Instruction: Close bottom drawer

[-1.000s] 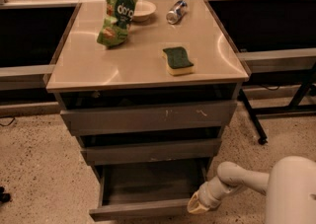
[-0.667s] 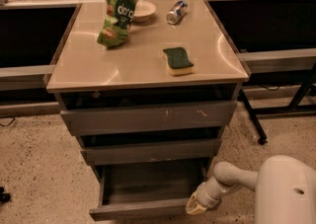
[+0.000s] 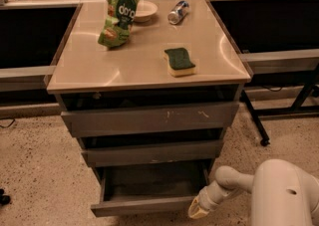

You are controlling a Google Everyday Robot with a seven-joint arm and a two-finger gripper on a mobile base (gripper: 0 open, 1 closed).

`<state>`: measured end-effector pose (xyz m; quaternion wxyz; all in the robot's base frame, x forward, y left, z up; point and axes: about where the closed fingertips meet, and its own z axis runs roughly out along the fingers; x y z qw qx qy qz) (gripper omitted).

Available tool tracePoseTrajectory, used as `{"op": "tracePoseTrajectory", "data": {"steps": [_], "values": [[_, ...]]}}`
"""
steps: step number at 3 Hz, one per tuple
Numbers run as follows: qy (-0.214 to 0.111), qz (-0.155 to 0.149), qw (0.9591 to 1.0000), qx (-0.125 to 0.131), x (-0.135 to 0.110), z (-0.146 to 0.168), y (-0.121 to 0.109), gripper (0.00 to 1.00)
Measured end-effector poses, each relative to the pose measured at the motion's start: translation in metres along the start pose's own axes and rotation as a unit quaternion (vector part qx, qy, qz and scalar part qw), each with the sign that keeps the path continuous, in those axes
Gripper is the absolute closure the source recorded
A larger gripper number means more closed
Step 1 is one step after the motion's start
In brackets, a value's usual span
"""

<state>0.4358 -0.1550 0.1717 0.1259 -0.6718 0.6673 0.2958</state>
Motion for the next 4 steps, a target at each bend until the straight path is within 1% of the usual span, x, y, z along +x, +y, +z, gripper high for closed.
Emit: {"op": "tracePoseTrajectory", "data": {"steps": [1, 2, 3, 4], "values": [[-0.010, 0.000, 0.9997, 0.020, 0.007, 0.007, -0.010, 1.00], [-0.044, 0.005, 0.9945, 0.095, 0.008, 0.002, -0.030, 1.00], [-0.044, 0.005, 0.9945, 0.095, 0.008, 0.002, -0.030, 1.00], [-0.047, -0.004, 0.9917, 0.120, 0.011, 0.006, -0.035, 1.00]]}}
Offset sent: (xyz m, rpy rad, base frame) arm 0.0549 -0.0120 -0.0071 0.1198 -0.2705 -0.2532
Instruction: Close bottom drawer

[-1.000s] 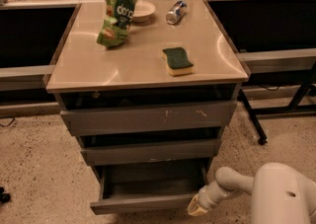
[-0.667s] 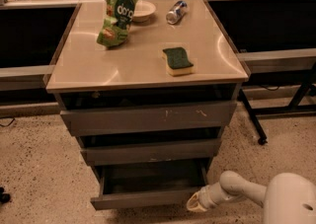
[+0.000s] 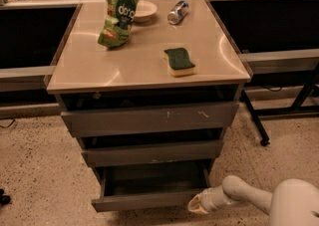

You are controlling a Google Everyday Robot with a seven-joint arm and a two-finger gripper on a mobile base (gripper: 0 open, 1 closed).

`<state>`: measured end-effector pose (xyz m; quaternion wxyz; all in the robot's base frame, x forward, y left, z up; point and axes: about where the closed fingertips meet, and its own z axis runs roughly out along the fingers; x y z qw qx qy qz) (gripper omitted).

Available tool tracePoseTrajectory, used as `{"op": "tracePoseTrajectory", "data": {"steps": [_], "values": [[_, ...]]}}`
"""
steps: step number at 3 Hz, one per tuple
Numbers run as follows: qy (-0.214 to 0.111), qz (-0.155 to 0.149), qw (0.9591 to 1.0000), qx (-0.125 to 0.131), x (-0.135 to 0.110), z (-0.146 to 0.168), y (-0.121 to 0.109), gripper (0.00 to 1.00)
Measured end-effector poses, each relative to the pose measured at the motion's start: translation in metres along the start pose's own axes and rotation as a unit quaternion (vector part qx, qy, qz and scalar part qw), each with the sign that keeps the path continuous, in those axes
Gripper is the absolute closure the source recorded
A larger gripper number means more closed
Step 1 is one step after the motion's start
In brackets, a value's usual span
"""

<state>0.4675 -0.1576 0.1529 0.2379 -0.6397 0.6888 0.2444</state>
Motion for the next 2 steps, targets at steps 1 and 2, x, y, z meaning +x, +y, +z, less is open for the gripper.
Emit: {"op": "tracePoseTrajectory", "data": {"steps": [1, 2], "values": [[-0.011, -0.013, 0.9991, 0.039, 0.004, 0.007, -0.011, 1.00], [-0.022, -0.023, 0.9965, 0.078, 0.006, 0.012, -0.023, 1.00]]}}
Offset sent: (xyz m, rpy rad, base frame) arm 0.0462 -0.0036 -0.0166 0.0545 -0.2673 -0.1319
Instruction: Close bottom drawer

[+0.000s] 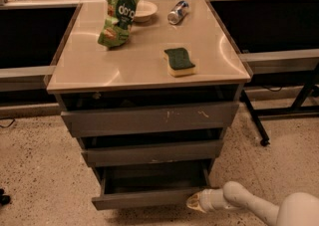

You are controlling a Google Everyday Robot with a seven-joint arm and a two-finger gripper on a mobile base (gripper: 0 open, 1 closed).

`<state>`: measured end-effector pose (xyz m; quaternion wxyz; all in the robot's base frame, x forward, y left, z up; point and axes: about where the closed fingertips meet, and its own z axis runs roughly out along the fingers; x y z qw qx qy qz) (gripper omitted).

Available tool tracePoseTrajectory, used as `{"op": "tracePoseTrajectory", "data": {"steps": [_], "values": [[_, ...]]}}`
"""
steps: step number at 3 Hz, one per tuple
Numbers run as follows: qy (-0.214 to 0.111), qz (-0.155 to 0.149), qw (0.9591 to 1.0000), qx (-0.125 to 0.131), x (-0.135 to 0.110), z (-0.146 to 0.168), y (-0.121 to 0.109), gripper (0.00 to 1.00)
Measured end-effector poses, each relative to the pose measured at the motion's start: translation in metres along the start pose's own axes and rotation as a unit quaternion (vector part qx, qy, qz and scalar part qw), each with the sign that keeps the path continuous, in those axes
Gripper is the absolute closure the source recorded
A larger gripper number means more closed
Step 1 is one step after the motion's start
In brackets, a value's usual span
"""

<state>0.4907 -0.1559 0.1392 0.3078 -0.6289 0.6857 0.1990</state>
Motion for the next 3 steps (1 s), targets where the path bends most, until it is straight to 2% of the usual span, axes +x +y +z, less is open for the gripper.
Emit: {"op": "tracePoseTrajectory", "data": {"steps": [2, 3], "values": [[-0.016, -0.011, 0.9982, 0.057, 0.002, 0.006, -0.019, 1.00], [-0.022, -0.040, 0.9930, 0.109, -0.003, 0.004, -0.035, 1.00]]}}
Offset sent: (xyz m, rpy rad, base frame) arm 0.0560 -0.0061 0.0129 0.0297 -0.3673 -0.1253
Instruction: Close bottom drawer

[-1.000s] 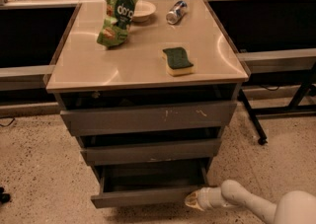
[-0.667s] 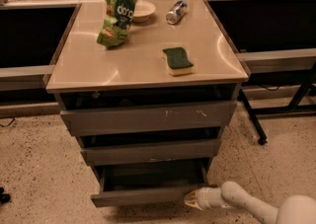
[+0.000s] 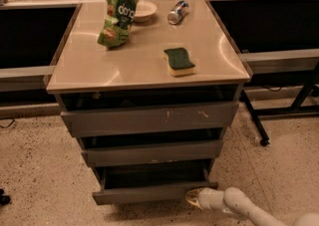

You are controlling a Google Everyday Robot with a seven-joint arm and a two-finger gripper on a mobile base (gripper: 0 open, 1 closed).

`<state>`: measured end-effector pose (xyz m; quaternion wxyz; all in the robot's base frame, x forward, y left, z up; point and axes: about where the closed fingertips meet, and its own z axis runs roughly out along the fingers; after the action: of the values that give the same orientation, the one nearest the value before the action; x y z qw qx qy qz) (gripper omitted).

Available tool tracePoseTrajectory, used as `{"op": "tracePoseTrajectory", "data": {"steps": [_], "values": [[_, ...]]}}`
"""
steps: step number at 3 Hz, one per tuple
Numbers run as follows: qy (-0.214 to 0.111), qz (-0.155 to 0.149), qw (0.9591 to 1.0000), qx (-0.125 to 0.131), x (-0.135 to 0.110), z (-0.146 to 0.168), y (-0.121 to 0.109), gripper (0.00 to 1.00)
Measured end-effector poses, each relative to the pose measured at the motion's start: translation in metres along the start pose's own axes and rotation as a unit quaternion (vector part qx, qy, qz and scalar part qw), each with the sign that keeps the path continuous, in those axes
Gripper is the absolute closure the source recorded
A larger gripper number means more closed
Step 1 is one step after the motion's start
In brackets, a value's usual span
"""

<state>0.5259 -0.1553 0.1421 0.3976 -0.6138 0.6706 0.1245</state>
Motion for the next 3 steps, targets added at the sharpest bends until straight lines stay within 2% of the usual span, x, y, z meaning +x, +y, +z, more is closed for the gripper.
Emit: {"op": "tracePoseTrajectory", "data": {"steps": [1, 2, 3], "values": [[0.002, -0.052, 0.9963, 0.069, -0.010, 0.001, -0.024, 1.00], [0.006, -0.090, 0.9895, 0.113, -0.018, 0.001, -0.043, 1.00], [0.008, -0.111, 0.9848, 0.133, -0.024, 0.006, -0.061, 1.00]]}}
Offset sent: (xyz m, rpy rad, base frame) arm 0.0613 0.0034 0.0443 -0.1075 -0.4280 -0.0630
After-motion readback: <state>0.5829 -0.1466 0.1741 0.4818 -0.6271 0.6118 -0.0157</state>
